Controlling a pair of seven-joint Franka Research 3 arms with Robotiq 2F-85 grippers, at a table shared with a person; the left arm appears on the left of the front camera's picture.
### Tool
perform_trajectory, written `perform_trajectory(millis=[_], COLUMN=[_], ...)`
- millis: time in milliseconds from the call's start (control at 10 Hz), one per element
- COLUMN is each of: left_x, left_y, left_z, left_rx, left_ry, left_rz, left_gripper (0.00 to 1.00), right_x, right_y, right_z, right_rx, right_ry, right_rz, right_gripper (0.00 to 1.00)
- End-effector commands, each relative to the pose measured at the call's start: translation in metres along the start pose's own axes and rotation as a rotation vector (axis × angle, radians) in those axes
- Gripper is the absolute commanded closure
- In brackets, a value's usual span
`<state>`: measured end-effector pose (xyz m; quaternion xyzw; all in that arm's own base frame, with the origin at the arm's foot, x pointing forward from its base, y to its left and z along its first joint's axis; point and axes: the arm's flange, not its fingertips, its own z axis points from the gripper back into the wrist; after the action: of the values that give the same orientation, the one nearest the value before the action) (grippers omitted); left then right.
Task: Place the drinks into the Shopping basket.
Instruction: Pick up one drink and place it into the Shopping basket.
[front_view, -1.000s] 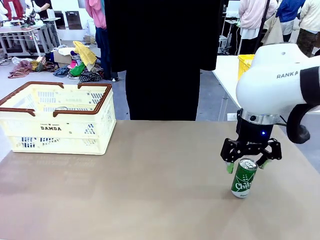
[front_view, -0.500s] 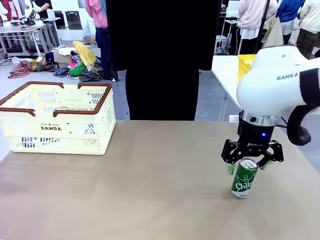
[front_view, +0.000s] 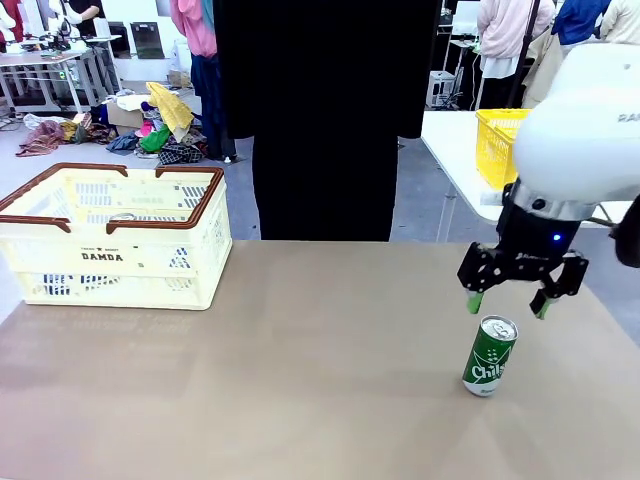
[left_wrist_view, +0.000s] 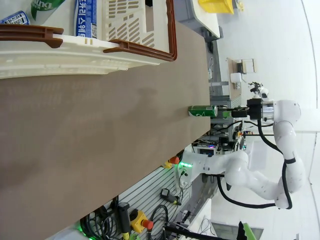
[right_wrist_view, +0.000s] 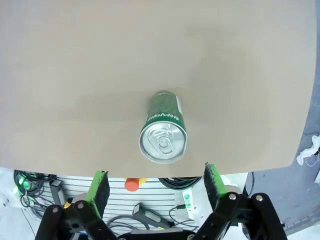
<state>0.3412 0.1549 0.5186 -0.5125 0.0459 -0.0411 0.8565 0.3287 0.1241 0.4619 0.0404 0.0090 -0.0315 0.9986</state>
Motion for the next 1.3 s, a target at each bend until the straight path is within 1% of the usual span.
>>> perform_trajectory(millis=[0,200,400,800,900,1000,1200], left_x=[-0.004,-0.004,-0.004,-0.004,-0.004,-0.004,-0.004], left_y=[0.0,0.0,0.0,0.0,0.0,0.0,0.0], left_z=[0.0,0.0,0.0,0.0,0.0,0.0,0.0], left_rx=[0.003,0.003,0.003,0.003,0.003,0.003,0.003], left_ry=[0.012,0.012,0.012,0.012,0.012,0.012,0.012], left_rz=[-0.011,-0.011,-0.011,-0.011,-0.011,-0.011,-0.011], left_gripper=[0.0,0.0,0.0,0.0,0.0,0.0,0.0], right_x=[-0.011,-0.011,-0.008,0.009,0.013,0.015,0.019], right_y=[-0.008,-0.006,0.002,0.015,0.015,0.014,0.007], right_z=[0.012,0.014,0.006,-0.041,-0.053,-0.068,-0.085], right_rx=[0.024,0.016,0.005,-0.059,-0.06,-0.08,-0.074], right_ry=[-0.01,-0.018,-0.006,0.103,0.134,0.154,0.158], right_rz=[0.02,0.03,0.042,0.035,0.038,0.018,-0.017], right_gripper=[0.0,0.0,0.0,0.0,0.0,0.0,0.0])
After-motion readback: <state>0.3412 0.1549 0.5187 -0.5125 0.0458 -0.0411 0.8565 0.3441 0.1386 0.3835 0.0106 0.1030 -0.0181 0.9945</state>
